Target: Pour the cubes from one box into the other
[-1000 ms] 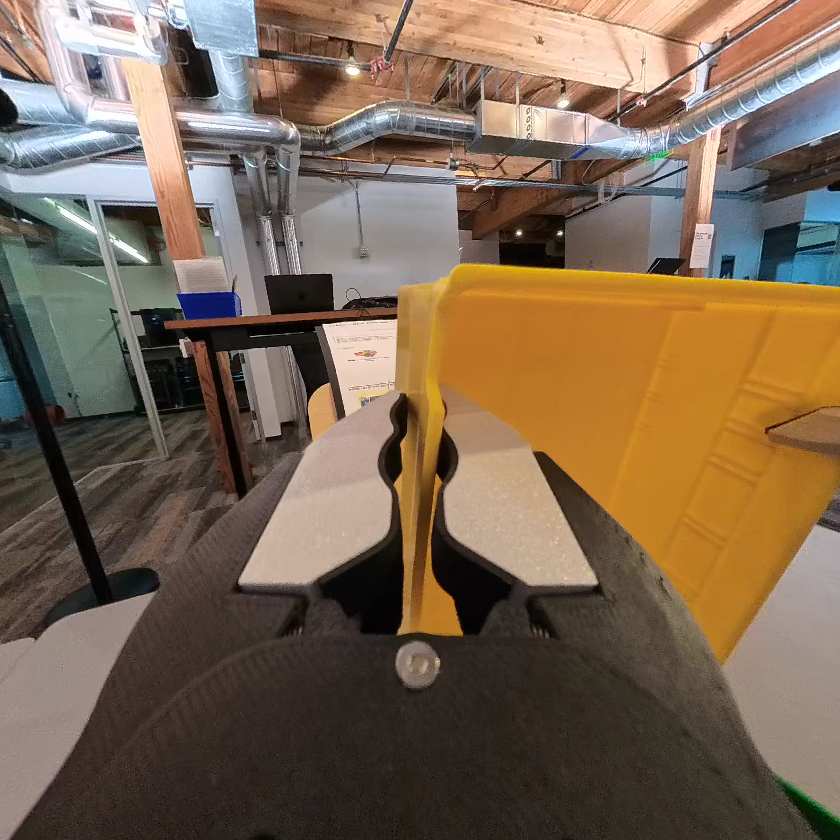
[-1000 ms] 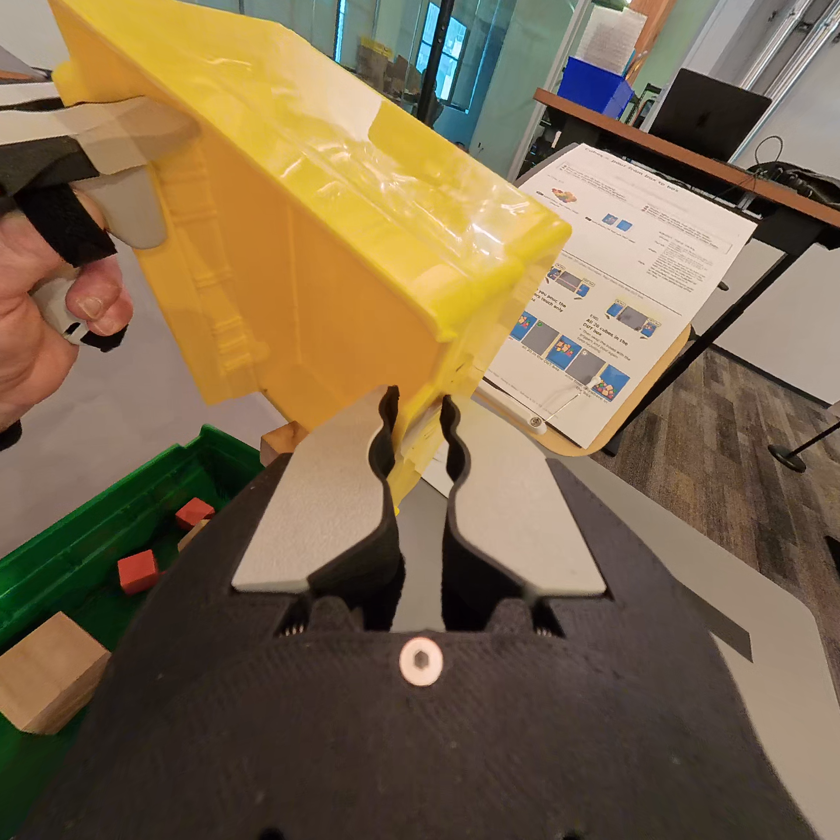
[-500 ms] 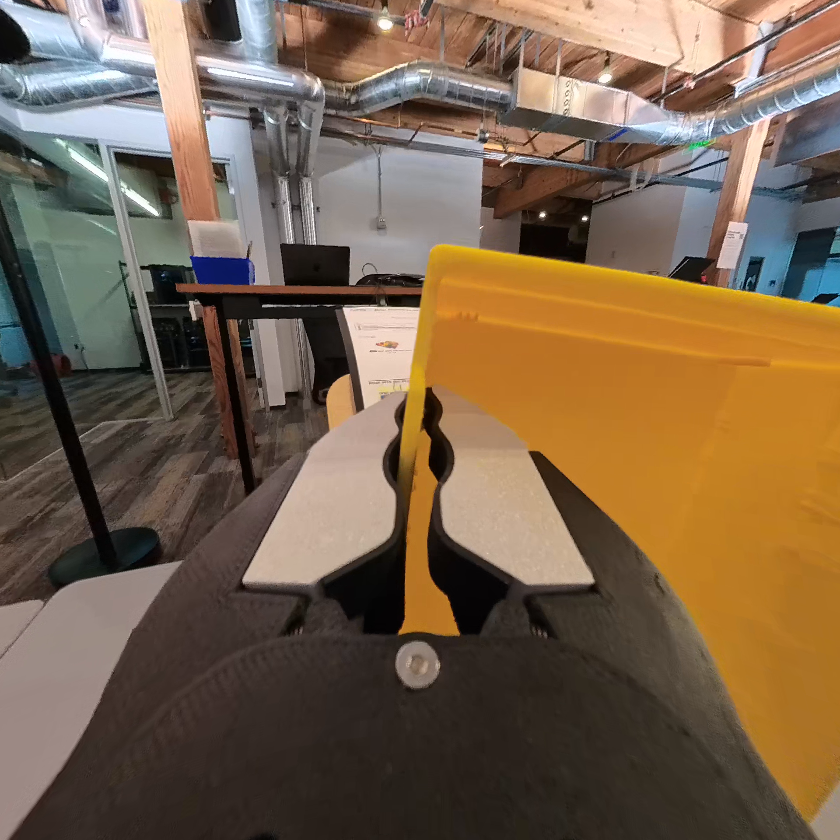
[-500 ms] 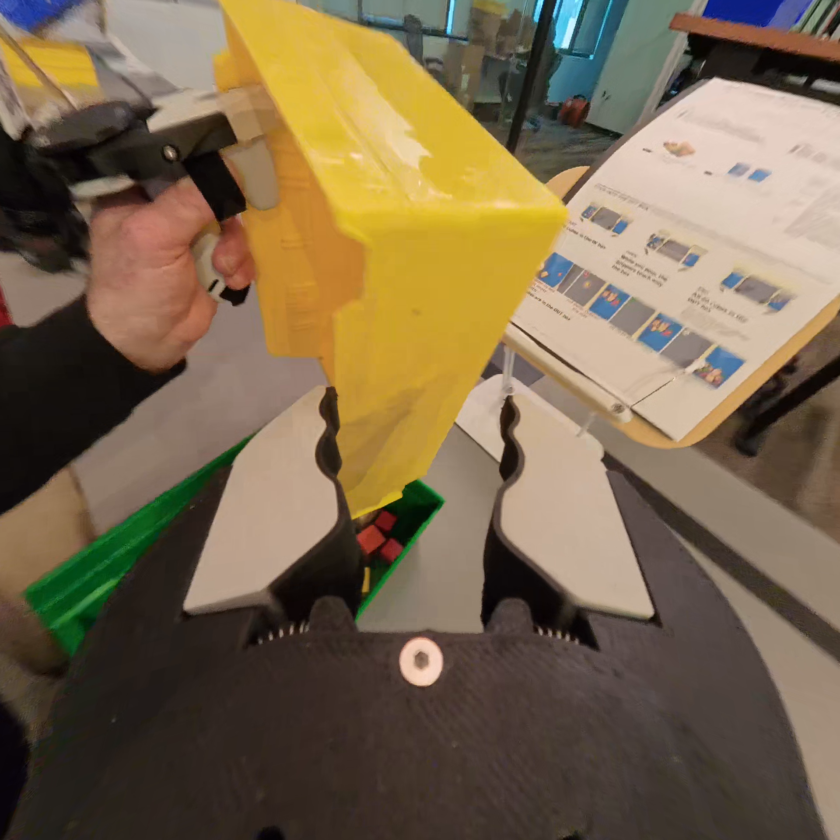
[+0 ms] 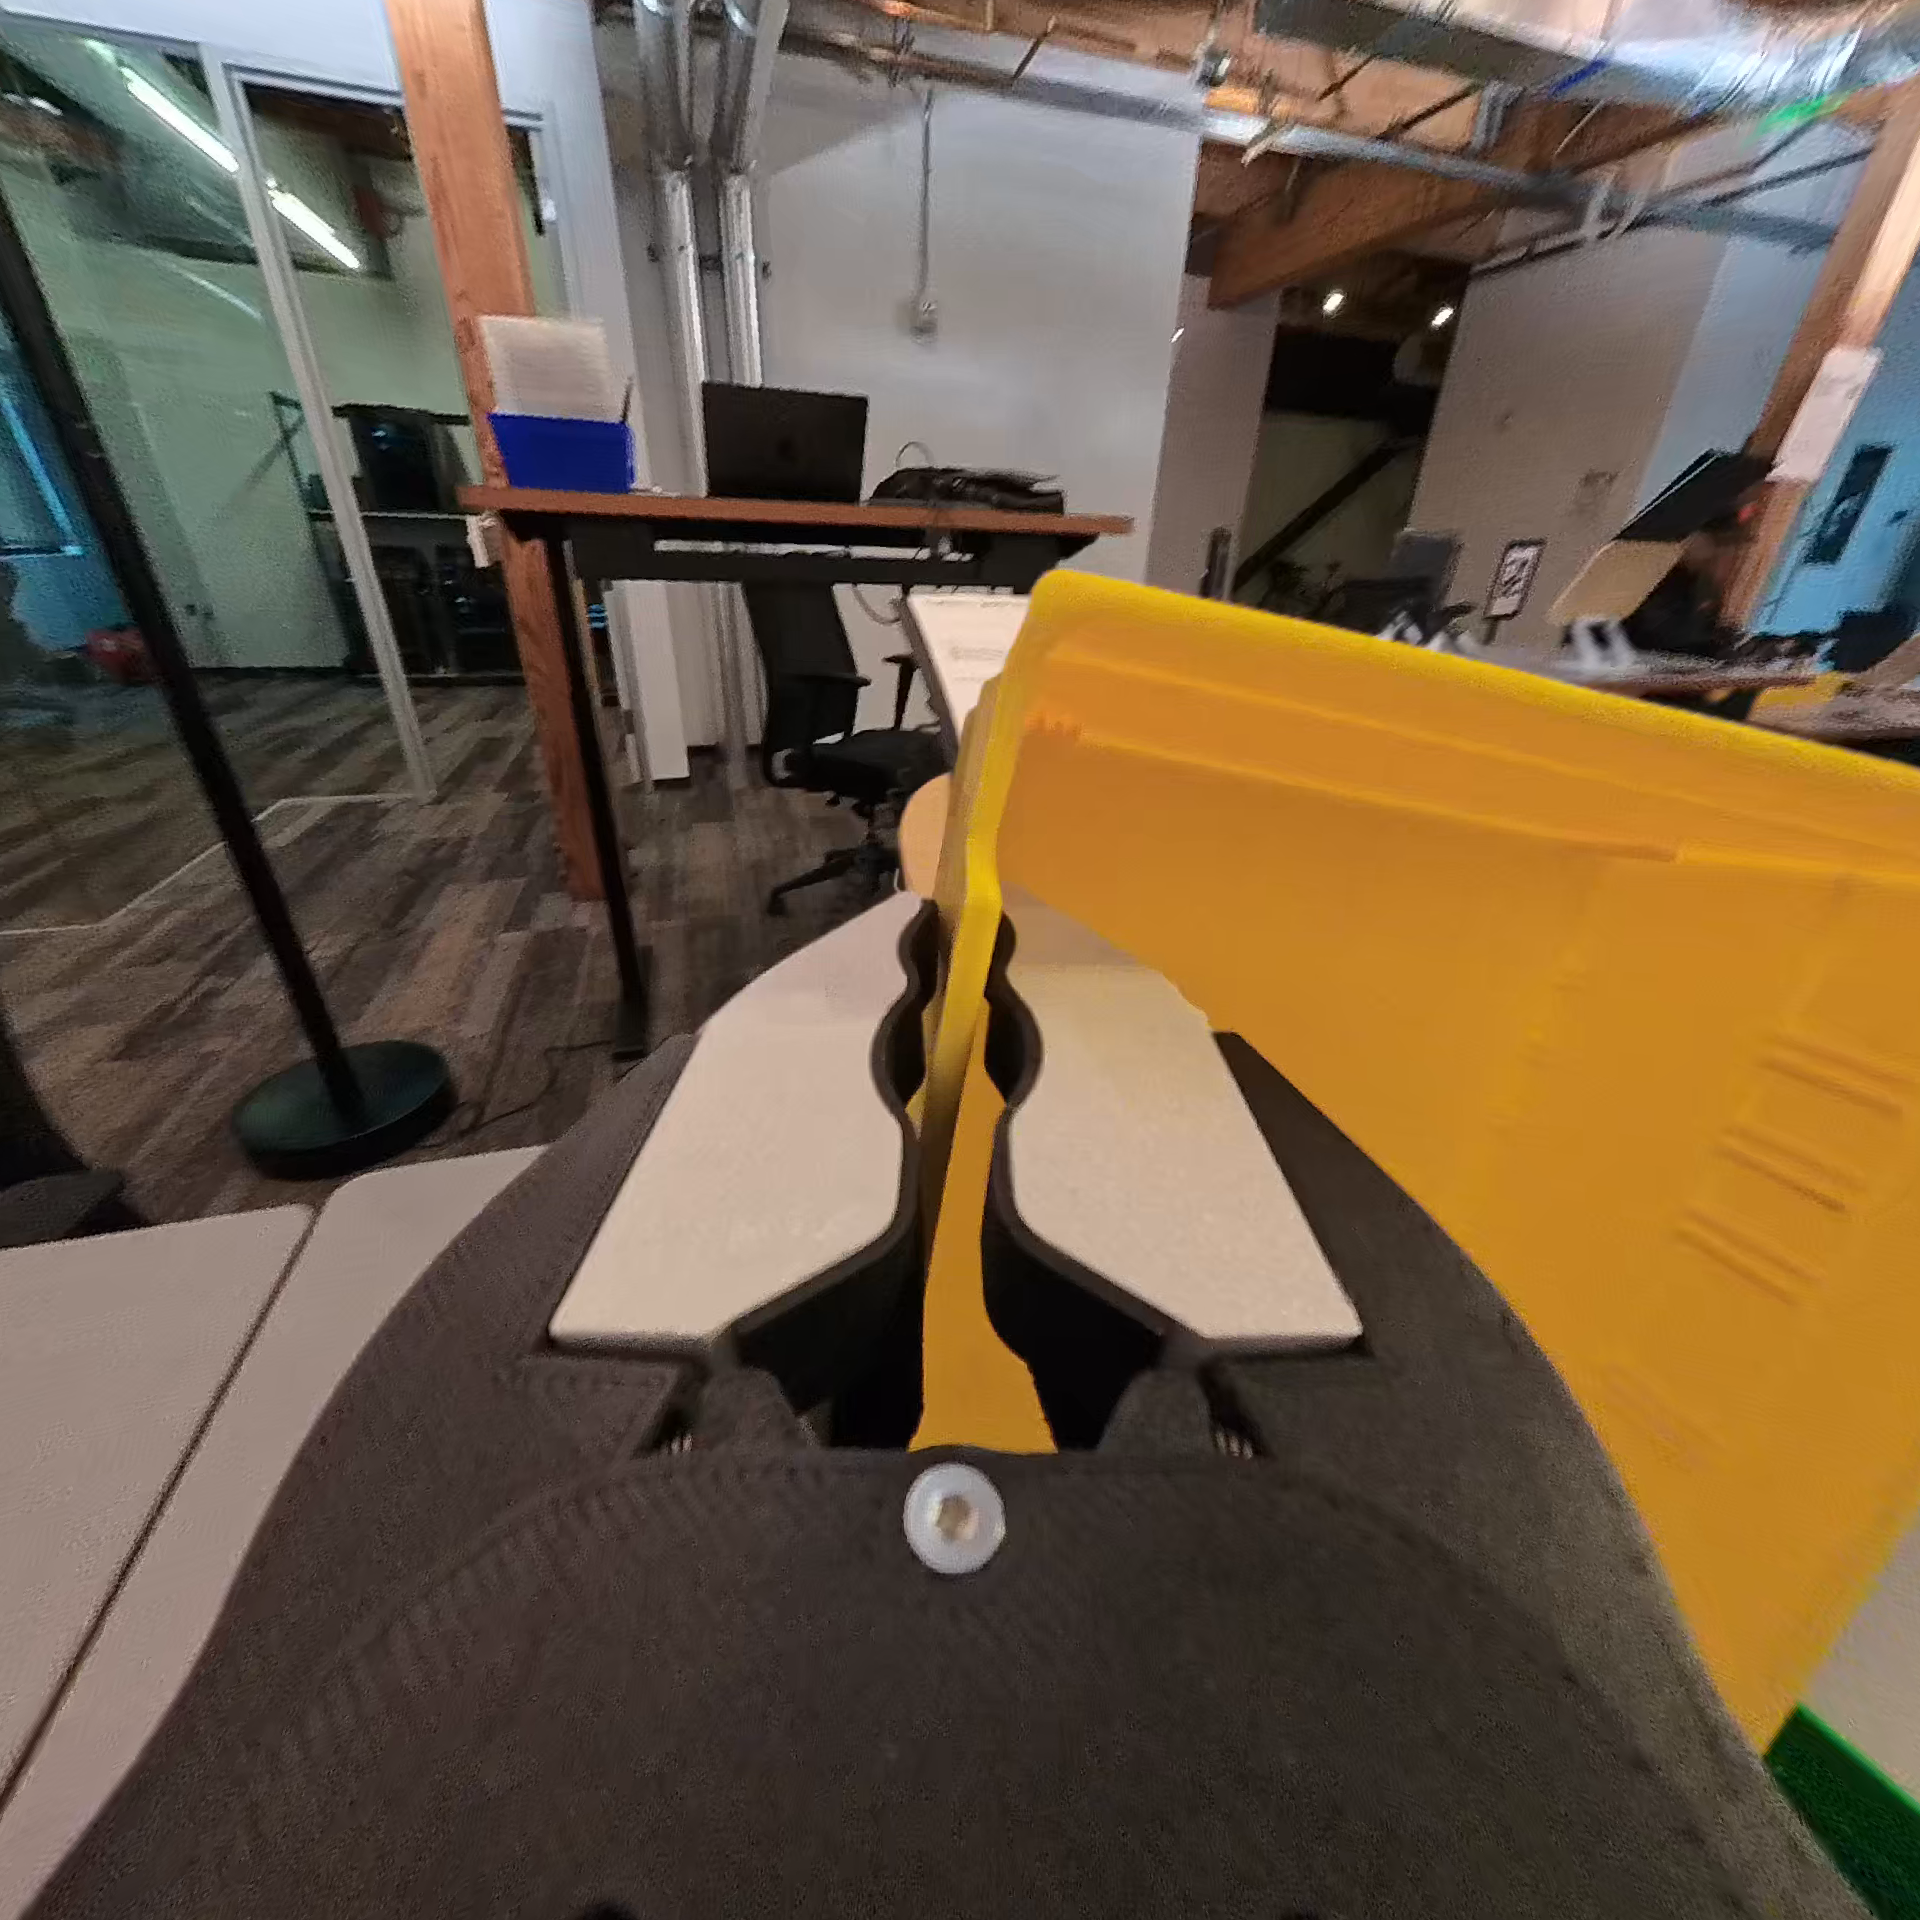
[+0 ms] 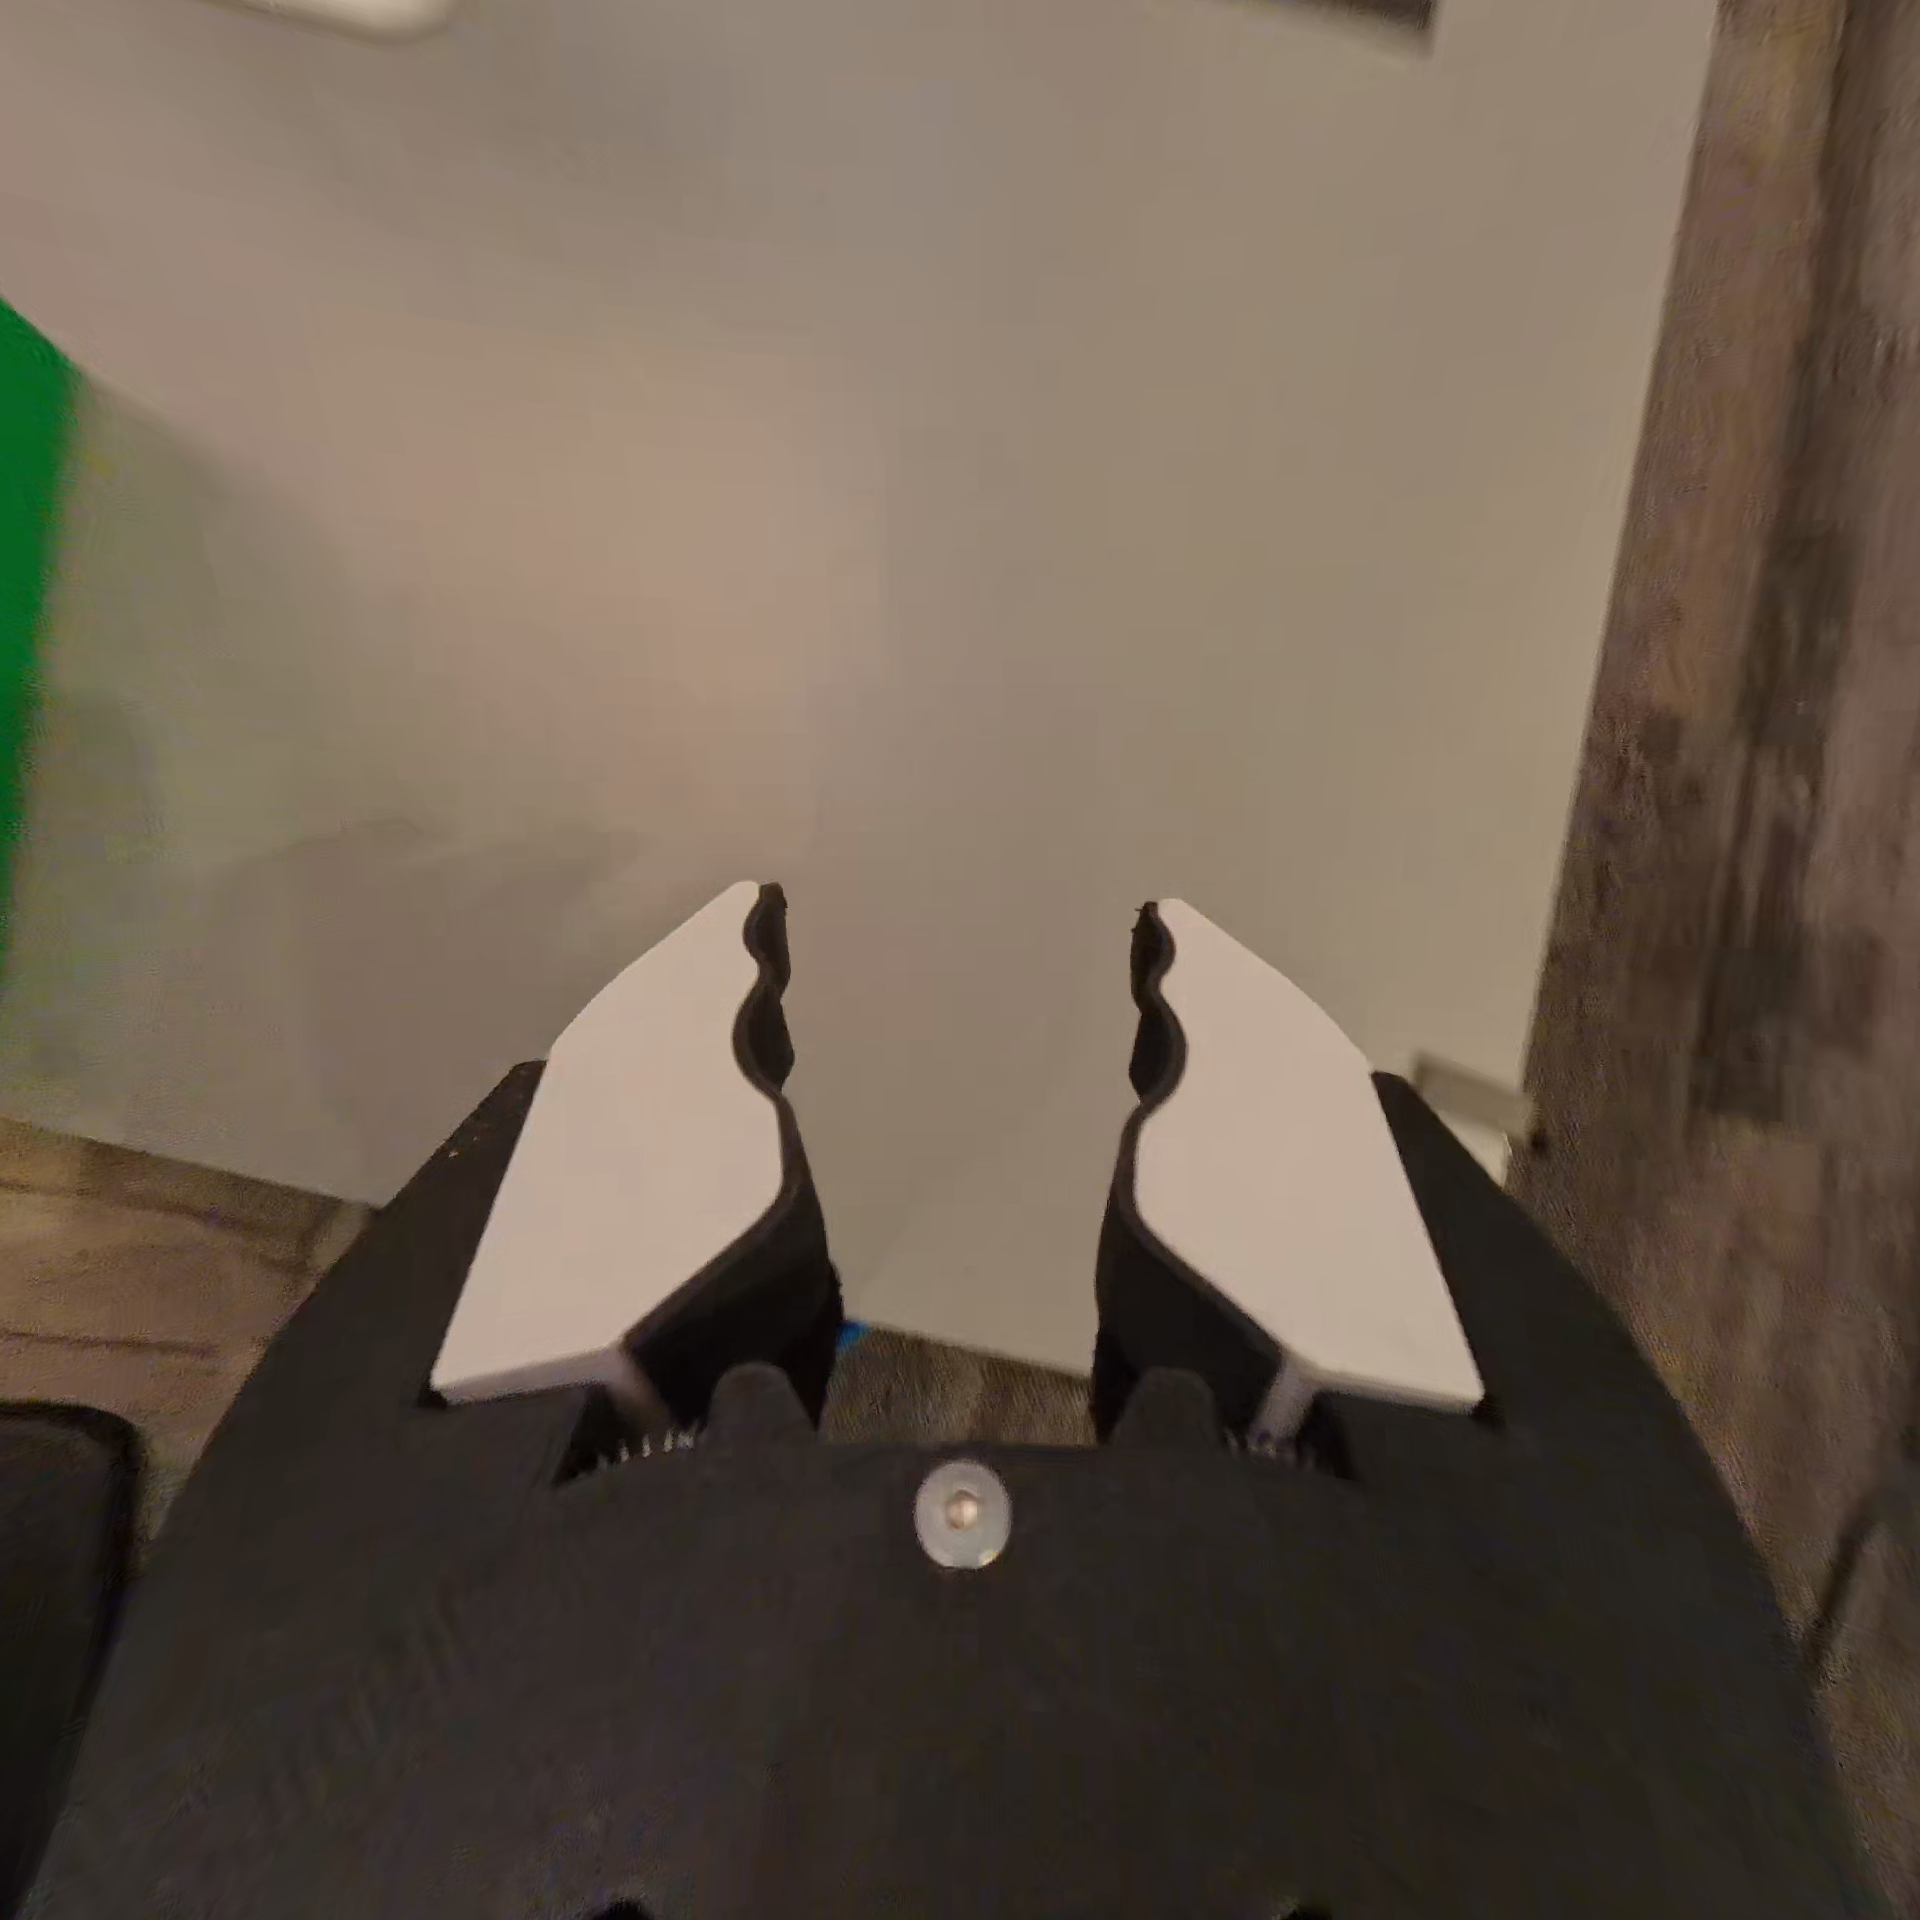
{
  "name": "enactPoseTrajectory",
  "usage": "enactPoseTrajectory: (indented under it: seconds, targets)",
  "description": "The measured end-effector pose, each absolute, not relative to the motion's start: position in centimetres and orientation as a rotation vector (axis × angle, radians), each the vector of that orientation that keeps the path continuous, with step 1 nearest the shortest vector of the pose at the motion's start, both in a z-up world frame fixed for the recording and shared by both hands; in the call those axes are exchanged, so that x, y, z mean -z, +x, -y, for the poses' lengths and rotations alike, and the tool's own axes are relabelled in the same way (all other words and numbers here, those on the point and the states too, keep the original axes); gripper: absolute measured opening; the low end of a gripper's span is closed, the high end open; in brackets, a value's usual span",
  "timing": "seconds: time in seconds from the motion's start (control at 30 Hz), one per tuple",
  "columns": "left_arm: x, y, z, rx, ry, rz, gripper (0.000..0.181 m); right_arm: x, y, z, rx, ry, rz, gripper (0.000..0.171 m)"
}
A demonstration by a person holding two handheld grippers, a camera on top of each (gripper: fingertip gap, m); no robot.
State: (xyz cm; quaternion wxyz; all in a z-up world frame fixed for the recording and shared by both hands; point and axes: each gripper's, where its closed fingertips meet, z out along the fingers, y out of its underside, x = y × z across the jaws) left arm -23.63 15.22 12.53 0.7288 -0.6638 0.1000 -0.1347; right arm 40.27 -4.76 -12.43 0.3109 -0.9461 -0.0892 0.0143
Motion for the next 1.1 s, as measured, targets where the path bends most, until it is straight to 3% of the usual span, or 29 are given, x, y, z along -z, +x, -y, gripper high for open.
enactPoseTrajectory:
  seconds: [0.03, 0.33, 0.63, 0.83, 1.1]
  targets:
    - [-12.3, -24.1, -15.3, 0.279, -1.478, -0.213, 0.005, 14.2, 42.0, 6.0, -0.016, -2.561, 0.213, 0.060]
    - [-9.6, -24.8, -15.5, 0.293, -1.543, -0.169, 0.006, 22.6, 47.4, 9.2, 0.069, -2.716, 0.209, 0.057]
    - [-11.1, -21.8, -13.4, 0.437, -1.323, -0.181, 0.007, 22.7, 48.4, 9.1, 0.029, -2.668, 0.233, 0.055]
    - [-9.3, -18.9, -13.0, 0.552, -1.270, -0.190, 0.005, 23.1, 48.6, 10.0, 0.015, -2.696, 0.306, 0.054]
    - [-7.3, -17.4, -12.9, 0.757, -1.188, -0.165, 0.005, 26.7, 49.5, 10.9, 0.017, -2.826, 0.355, 0.038]
